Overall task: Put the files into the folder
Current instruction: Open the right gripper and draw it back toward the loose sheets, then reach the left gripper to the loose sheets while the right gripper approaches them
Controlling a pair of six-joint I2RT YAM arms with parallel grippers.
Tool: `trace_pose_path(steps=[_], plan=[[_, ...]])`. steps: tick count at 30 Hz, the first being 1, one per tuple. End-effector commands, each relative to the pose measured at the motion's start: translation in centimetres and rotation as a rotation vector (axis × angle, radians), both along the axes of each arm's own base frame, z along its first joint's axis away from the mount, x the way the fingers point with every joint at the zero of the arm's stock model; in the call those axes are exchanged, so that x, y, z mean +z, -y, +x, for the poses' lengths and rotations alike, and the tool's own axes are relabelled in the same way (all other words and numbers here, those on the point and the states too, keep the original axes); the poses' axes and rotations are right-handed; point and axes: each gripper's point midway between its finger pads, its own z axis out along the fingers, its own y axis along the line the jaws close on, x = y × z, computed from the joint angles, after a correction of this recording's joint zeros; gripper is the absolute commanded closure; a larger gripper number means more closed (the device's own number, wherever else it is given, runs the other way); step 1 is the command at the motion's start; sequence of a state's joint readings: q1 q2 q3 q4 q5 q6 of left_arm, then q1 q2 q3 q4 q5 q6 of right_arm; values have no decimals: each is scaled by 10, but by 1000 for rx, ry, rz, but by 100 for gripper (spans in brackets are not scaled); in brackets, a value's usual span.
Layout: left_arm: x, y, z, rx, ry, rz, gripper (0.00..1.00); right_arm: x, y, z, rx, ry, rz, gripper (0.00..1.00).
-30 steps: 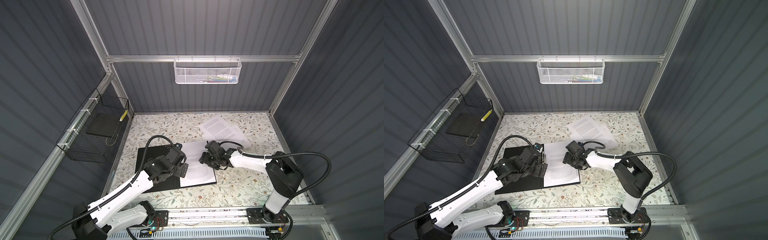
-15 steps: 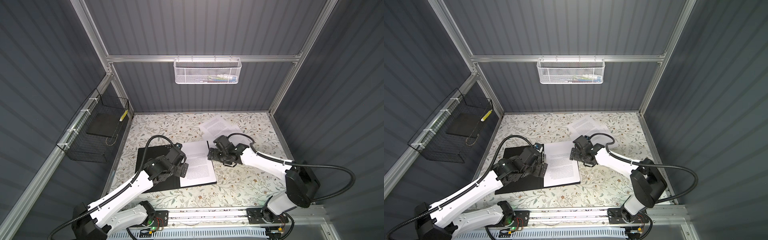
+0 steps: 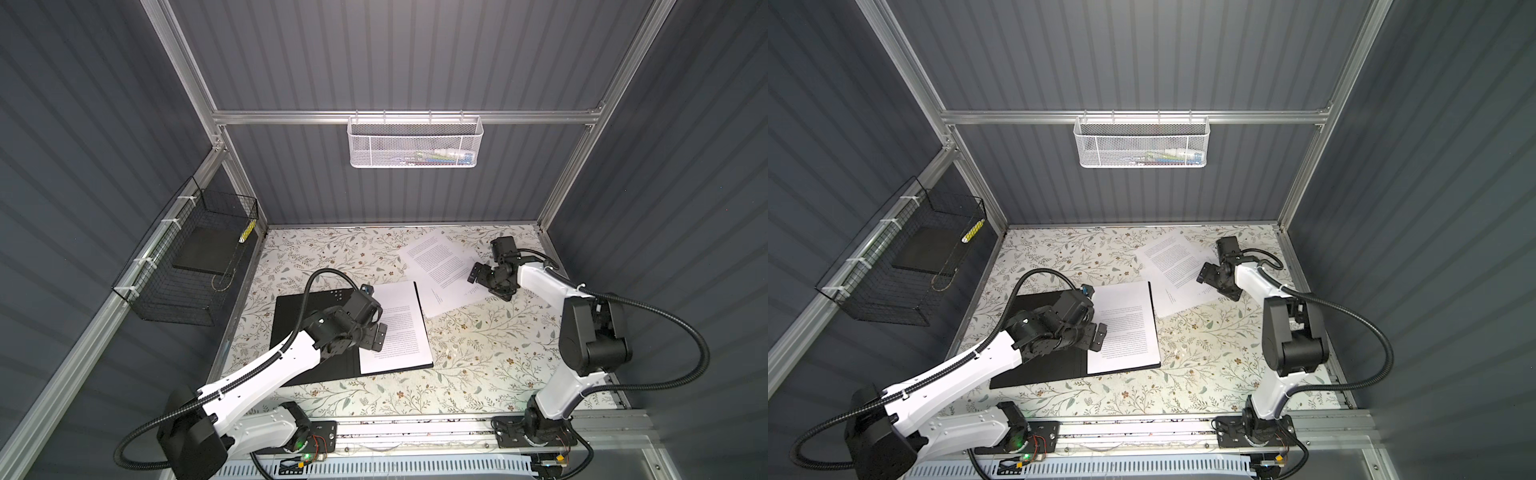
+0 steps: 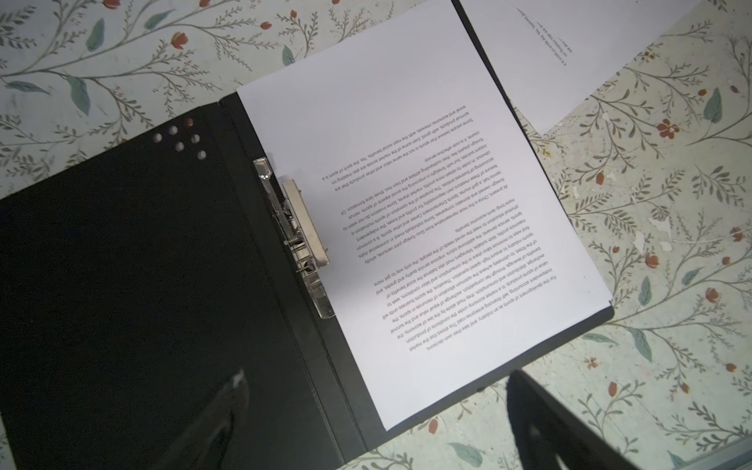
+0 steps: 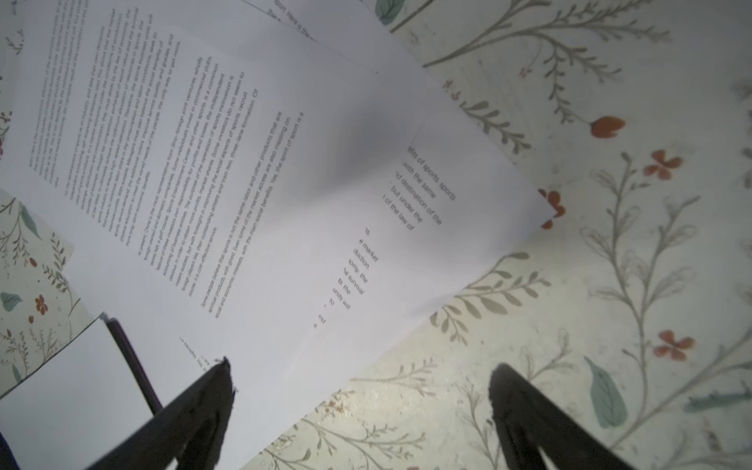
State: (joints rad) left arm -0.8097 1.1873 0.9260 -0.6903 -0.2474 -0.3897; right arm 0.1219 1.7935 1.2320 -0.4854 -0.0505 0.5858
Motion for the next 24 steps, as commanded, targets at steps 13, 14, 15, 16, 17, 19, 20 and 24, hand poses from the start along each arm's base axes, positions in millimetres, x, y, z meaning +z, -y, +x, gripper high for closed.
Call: trace_pose_path(steps=[13, 14, 15, 16, 17, 19, 20, 24], plan=[[6, 57, 27, -30, -40, -140, 0, -24, -20, 22, 47, -34, 154, 1], [6, 59, 29, -31, -41, -142, 0, -27, -20, 21, 43, -46, 150, 1], [5, 61, 29, -34, -43, -141, 0, -29, -19, 20, 36, -57, 149, 1], [5, 62, 30, -36, -43, -141, 0, -31, -20, 19, 33, -65, 157, 1], [4, 64, 31, -38, -45, -140, 0, -33, -22, 19, 29, -72, 169, 1], [3, 67, 33, -45, -49, -141, 0, -37, -23, 16, 15, -93, 181, 1], [3, 68, 34, -46, -49, -141, 0, -39, -21, 14, 3, -108, 175, 1], [5, 72, 37, -54, -46, -142, 0, -47, -15, 2, -14, -173, 142, 1]])
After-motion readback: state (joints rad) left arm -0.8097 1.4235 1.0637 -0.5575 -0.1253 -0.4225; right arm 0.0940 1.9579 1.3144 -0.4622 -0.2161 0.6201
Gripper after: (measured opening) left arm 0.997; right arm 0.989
